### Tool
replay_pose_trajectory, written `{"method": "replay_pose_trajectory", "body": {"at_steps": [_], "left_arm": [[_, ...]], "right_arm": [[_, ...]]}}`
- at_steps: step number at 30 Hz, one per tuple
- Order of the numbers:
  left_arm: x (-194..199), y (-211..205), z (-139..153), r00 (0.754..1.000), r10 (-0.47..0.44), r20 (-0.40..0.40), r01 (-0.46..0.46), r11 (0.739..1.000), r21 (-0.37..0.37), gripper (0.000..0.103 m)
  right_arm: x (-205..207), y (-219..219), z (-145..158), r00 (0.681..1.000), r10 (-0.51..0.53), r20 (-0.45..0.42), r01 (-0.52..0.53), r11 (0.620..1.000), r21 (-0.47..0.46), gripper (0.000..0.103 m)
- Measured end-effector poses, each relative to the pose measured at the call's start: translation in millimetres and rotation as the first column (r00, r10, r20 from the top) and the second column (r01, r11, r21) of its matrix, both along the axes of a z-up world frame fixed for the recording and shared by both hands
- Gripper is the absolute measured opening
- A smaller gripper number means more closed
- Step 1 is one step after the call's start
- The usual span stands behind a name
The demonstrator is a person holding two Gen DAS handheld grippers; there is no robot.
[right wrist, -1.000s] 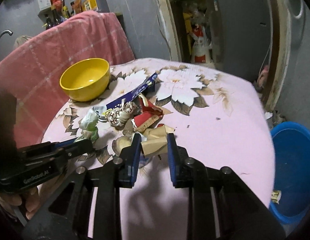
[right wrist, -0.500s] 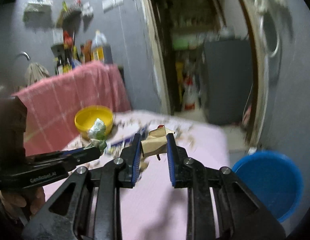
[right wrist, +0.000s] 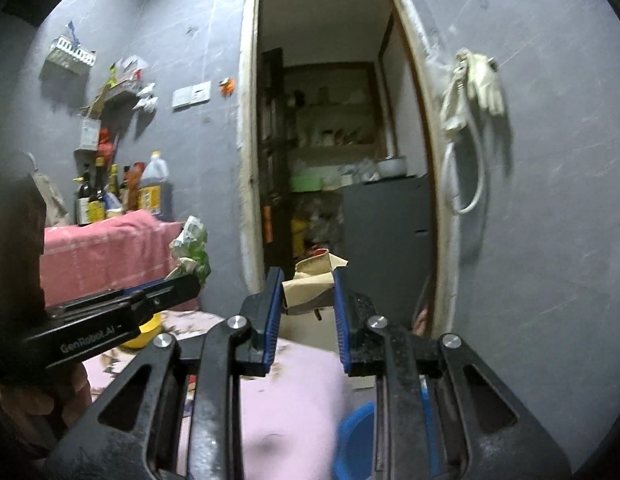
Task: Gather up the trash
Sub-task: 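Carry both items over the blue basin and open both tools to drop them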
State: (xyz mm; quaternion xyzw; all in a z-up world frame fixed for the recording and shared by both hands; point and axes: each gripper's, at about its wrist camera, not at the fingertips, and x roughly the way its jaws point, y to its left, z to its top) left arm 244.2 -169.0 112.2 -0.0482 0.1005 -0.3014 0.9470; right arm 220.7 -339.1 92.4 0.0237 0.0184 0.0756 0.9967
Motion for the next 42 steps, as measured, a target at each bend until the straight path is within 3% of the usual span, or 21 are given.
{"method": "replay_pose_trajectory", "body": {"at_steps": [3,7,12,18,25,30,34,42], "left_arm": [[5,-23,-1,0.999,-0.041,-0.004,0.041,0.999,0.011,0.016],[18,-51,-10,0.994,-0.088,-0.068,0.089,0.996,0.024,0.016],[38,-81,-28,0.978,-0.102,-0.182,0.116,0.991,0.067,0.016],[64,-115,-64,0.937,-0.086,-0.340,0.147,0.977,0.157,0.016],[87,-132,-103,0.893,-0.085,-0.443,0.183,0.966,0.183,0.016],[105,-141,-128,0.848,-0.048,-0.528,0.187,0.959,0.212,0.020],[115,-143,-140,0.827,-0.042,-0.560,0.197,0.956,0.218,0.028],[113,-136,-144,0.823,-0.031,-0.567,0.182,0.960,0.212,0.035]], "right_arm": [[-4,-22,0,0.999,-0.039,0.008,0.039,0.999,0.004,0.031],[-2,-46,-6,0.996,-0.089,-0.018,0.089,0.996,0.009,0.031],[14,-75,-29,0.983,-0.138,-0.121,0.143,0.989,0.034,0.031],[36,-100,-66,0.956,-0.157,-0.246,0.182,0.980,0.080,0.031],[54,-117,-102,0.925,-0.156,-0.346,0.205,0.973,0.109,0.032],[65,-124,-120,0.900,-0.161,-0.405,0.223,0.968,0.111,0.034],[71,-130,-130,0.884,-0.164,-0.438,0.237,0.964,0.117,0.035],[72,-138,-137,0.866,-0.168,-0.471,0.257,0.957,0.131,0.043]]}}
